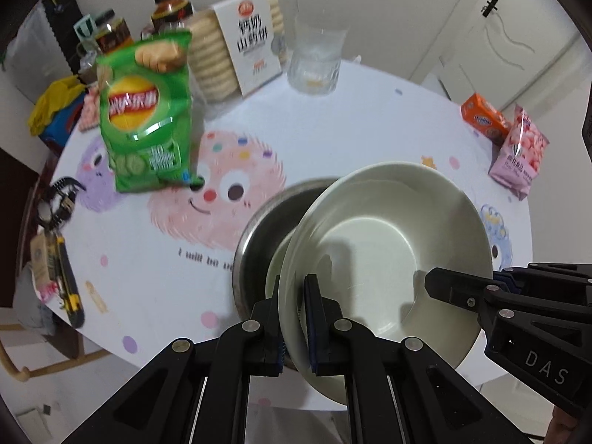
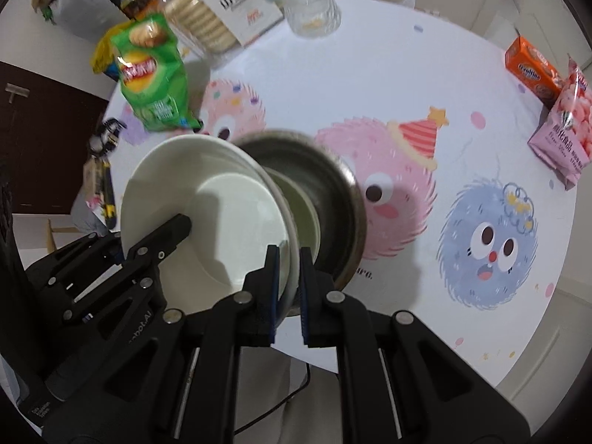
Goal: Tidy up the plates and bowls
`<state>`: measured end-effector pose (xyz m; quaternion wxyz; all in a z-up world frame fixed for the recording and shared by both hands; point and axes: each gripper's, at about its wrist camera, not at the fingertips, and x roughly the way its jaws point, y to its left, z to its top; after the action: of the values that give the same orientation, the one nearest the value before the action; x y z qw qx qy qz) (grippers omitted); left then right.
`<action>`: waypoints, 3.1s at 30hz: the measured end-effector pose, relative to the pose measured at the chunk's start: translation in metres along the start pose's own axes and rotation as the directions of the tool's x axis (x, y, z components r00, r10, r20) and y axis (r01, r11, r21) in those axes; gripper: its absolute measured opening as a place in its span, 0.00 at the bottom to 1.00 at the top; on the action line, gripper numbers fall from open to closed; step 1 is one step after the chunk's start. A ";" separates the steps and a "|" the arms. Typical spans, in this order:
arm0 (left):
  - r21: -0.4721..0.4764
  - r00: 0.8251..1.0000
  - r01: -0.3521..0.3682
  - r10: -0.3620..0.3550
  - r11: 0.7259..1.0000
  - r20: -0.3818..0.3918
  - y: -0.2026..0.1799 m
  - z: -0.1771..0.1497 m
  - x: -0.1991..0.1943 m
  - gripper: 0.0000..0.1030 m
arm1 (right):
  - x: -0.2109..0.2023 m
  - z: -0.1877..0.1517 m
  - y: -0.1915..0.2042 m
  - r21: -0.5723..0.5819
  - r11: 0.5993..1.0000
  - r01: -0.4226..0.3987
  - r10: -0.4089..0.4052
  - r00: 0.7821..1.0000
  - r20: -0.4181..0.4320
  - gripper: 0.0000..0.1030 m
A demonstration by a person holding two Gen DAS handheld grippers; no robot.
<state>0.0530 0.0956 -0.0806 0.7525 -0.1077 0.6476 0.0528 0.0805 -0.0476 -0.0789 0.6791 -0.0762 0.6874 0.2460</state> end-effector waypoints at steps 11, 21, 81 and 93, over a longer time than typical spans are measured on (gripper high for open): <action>0.008 0.999 0.011 -0.011 1.000 -0.037 0.005 -0.008 0.029 0.08 | 0.032 -0.004 -0.003 0.033 0.999 0.037 -0.036 0.998 -0.043 0.10; 0.019 0.999 0.024 -0.023 1.000 -0.039 0.003 -0.001 0.036 0.13 | 0.037 0.006 -0.002 0.043 0.999 0.033 -0.031 0.999 -0.043 0.28; -0.080 0.964 -0.047 0.066 0.996 0.259 0.015 -0.068 -0.115 1.00 | -0.110 -0.119 -0.048 0.223 0.970 0.100 -0.162 0.947 0.279 1.00; -0.082 0.964 -0.057 0.076 0.995 0.255 0.019 -0.067 -0.115 1.00 | -0.113 -0.120 -0.049 0.236 0.967 0.099 -0.165 0.946 0.279 1.00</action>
<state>-0.0335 0.1059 0.0222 0.8236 -0.1060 0.5451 0.1154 0.0025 -0.1690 0.0140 0.7938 -0.0093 0.5938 0.1310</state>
